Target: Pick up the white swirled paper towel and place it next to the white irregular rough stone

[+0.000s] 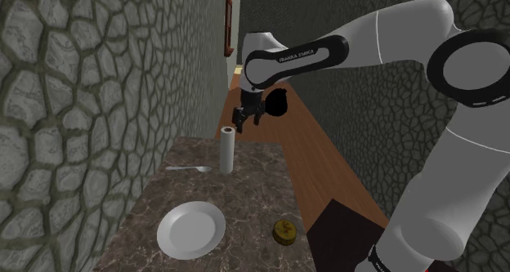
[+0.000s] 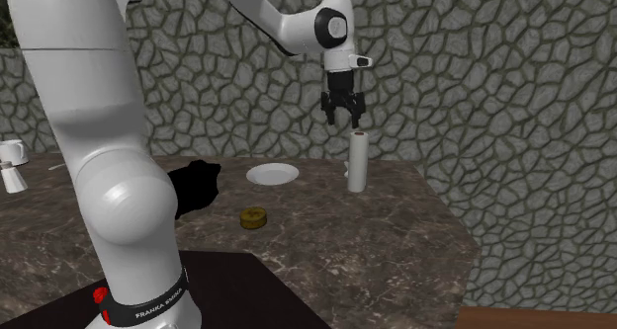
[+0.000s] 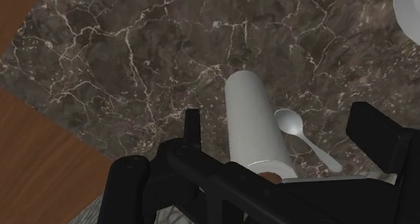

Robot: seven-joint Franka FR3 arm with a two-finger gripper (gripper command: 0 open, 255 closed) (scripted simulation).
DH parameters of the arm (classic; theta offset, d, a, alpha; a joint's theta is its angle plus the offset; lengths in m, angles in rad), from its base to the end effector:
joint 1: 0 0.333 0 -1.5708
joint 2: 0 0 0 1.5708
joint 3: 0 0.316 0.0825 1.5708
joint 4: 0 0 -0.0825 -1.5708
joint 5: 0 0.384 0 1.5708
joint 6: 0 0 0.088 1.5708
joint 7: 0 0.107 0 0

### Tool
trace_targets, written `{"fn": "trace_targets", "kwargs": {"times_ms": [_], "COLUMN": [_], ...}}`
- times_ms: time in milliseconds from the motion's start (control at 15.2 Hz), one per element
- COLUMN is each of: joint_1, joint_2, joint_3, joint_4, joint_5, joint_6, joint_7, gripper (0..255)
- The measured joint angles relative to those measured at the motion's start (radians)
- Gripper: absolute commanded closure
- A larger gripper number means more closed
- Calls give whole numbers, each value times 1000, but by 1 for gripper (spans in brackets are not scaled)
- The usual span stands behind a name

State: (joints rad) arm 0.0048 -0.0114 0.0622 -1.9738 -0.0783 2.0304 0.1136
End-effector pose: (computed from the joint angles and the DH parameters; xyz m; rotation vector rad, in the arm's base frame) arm 0.5595 0.0332 0.4790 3.0738 -0.0219 0.1141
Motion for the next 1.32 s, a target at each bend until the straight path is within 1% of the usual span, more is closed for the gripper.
{"fn": "trace_targets", "kwargs": {"times_ms": [198,330,396,660,924,1320], "joint_1": [3,10,12,13,11,12], "joint_2": [110,202,221,257,278,283], "joint_3": [3,5,5,4,2,2], "joint_4": [97,194,215,218,194,192], "joint_5": [-14,-26,-28,-34,-37,-38], "joint_6": [25,29,30,65,110,118], "joint_7": [19,35,40,47,49,51], "gripper": [0,0,0,0,0,0]}}
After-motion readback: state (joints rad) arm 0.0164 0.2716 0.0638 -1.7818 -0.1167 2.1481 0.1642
